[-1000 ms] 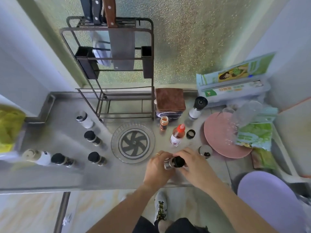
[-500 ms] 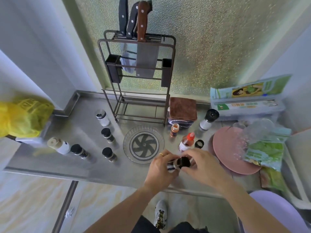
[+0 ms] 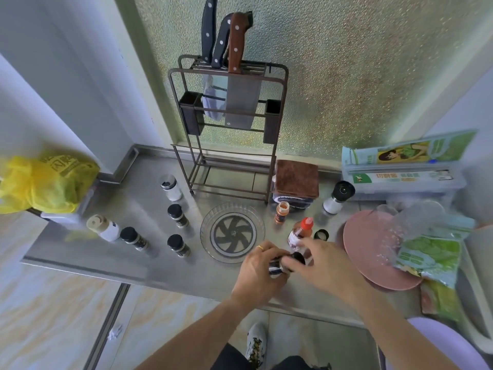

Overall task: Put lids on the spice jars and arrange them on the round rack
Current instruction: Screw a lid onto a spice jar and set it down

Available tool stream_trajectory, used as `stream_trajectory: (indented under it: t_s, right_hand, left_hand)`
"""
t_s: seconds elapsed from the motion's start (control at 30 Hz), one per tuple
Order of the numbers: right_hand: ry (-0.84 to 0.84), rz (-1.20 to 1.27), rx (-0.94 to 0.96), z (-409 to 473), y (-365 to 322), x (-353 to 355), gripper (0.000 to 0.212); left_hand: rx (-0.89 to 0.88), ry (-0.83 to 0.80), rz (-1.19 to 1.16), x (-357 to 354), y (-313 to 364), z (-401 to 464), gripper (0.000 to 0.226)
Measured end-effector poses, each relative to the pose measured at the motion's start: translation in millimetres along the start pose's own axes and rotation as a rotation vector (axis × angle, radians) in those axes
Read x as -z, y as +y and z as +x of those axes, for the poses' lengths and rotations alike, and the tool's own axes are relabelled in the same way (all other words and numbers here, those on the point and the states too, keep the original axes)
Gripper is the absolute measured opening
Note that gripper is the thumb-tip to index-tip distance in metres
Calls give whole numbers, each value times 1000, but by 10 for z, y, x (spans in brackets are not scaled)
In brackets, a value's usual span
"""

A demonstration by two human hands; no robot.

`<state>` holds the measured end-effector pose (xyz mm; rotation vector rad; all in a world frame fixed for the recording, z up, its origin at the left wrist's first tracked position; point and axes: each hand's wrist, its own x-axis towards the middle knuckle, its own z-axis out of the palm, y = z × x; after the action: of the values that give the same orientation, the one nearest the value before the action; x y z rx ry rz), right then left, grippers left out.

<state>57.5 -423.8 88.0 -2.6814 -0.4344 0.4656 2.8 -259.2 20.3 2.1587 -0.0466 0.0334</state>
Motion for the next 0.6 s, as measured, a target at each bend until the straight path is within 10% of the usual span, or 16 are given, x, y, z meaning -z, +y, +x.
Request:
stream_trajectory:
  t_s: [0.6]
  right_hand:
    - [-104, -28, 32, -64, -7, 26, 45]
  left_hand:
    - [-3, 6, 18, -6, -29, 4, 32]
